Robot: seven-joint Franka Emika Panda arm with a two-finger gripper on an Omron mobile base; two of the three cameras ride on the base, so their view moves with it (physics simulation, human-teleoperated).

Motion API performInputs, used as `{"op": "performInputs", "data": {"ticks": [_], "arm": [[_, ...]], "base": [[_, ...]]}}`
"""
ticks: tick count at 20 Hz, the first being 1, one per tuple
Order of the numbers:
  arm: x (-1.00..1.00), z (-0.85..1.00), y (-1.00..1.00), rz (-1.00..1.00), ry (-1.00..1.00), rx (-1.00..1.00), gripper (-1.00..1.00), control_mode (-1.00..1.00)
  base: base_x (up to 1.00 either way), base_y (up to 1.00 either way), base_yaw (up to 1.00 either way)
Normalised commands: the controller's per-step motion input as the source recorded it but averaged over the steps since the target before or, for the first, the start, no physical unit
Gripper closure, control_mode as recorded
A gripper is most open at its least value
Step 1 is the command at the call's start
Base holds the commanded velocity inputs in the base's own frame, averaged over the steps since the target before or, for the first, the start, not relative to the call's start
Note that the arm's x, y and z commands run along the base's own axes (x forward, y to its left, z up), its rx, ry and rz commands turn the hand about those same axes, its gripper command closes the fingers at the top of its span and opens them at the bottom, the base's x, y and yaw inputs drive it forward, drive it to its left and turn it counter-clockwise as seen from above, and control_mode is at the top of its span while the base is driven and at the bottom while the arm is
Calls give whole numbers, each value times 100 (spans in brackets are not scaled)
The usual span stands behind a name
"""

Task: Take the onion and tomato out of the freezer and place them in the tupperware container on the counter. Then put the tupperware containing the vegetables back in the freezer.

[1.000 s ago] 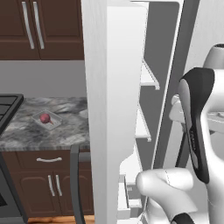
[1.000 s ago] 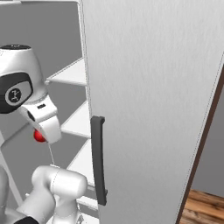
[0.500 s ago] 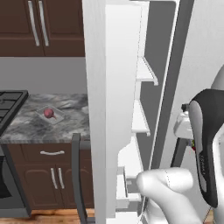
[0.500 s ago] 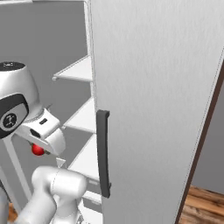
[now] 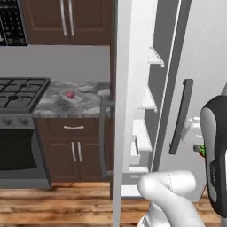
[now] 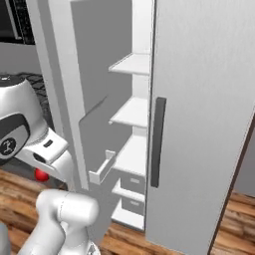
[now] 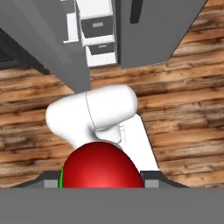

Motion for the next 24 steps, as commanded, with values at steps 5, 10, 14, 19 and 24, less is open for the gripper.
{"op": "performInputs", "data": {"ticks": [5, 10, 14, 19, 24], "arm": [[0, 0, 0, 0, 0, 0, 100, 100], [0, 0, 0, 0, 0, 0, 100, 100], [0, 0, 0, 0, 0, 0, 100, 100], [0, 0, 0, 0, 0, 0, 100, 100], [0, 0, 0, 0, 0, 0, 100, 100]], "base": [[3, 100, 0], [46, 100, -7], [75, 100, -12], [100, 66, -23], [100, 38, -32]]}}
